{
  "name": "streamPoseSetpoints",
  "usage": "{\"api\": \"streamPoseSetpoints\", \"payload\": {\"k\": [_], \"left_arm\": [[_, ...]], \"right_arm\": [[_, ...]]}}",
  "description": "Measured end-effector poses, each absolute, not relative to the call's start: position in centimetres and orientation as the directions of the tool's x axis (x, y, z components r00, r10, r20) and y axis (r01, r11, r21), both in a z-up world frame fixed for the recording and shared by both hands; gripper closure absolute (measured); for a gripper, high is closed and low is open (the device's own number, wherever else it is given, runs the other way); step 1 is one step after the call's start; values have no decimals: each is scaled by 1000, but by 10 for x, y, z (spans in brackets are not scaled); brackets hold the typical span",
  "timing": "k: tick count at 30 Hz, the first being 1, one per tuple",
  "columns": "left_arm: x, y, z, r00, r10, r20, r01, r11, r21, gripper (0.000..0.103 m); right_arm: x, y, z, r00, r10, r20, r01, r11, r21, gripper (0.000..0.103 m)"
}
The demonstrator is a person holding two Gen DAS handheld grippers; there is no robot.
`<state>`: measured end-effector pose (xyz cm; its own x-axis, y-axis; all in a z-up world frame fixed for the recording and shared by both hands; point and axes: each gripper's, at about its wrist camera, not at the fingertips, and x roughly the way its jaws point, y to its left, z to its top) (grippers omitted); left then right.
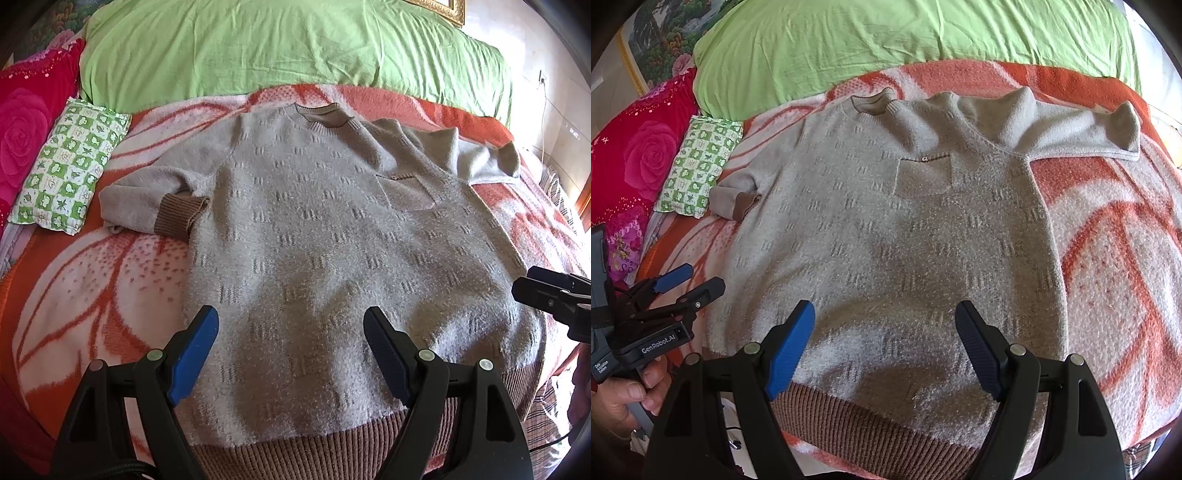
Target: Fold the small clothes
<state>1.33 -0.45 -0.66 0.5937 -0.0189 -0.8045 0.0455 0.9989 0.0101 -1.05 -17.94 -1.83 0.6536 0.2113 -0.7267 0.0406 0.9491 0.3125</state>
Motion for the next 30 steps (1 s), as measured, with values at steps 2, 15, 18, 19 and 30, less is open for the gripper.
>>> {"api": "streamPoseSetpoints", "payload": {"k": [2,15,18,19,30], "left_arm": [[15,-6,-9,586,-23,-810,50,999,7,22],[42,-17,-19,558,-54,-828,58,998,-26,22],[55,-20,-21,551,-52,-833,55,998,-25,22],[57,-21,-22,551,-52,-833,54,998,-27,22],[129,-31,-25,523,-58,-850,59,998,-31,22]], "right_arm": [[-9,-182,-19,649,214,-730,44,947,317,24],[8,-204,-25,642,231,-731,76,930,360,24],[14,-214,-26,643,226,-732,97,924,370,24],[17,-219,-26,644,223,-732,107,921,375,24],[47,-311,-31,675,165,-719,268,853,448,24]]}}
